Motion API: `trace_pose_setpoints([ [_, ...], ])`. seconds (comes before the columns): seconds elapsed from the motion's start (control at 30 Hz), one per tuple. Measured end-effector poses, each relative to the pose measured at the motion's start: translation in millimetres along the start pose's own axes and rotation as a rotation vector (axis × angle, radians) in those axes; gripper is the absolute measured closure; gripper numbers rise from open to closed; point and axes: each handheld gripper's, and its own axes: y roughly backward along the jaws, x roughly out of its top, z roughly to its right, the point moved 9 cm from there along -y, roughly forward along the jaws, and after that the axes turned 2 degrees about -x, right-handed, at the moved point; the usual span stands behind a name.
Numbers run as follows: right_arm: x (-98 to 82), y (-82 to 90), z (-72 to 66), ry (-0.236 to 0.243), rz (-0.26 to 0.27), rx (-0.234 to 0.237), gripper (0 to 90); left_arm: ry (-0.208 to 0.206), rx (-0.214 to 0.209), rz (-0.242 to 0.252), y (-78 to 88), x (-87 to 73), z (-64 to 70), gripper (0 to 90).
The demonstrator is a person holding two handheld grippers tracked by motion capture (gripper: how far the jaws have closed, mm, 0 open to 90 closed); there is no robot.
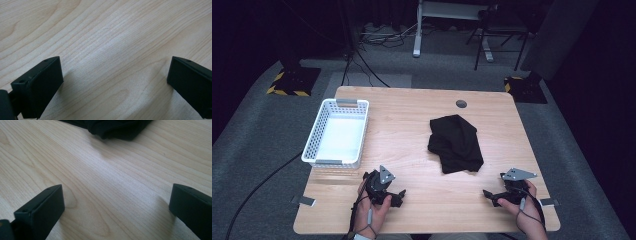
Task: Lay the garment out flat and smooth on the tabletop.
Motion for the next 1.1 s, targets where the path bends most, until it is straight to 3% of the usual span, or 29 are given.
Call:
trace_pose_setpoints([
  [0.4,0.0,0.2,0.1,-0.001,0.0,0.001,0.5,-0.001,-0.002,0.001,-0.1,0.1,0.0,0.4],
  [0.53,1.6,2.2,1.3,-0.002,0.011,0.003,9.2,0.0,-0.003,0.002,-0.2,0.1,0.1,0.4],
  [0.57,4.5,5.4,2.5,0.008,0.012,-0.014,10.0,-0.001,-0.002,0.001,-0.1,0.1,-0.1,0.4],
  [0.97,37.9,19.2,3.6,0.019,0.046,0.004,13.3,-0.001,-0.003,0.001,-0.1,0.1,0.0,0.4],
  [1.1,53.3,17.3,1.2,0.042,0.055,-0.024,16.3,0.0,-0.006,0.001,-0.8,0.8,-2.0,0.4],
])
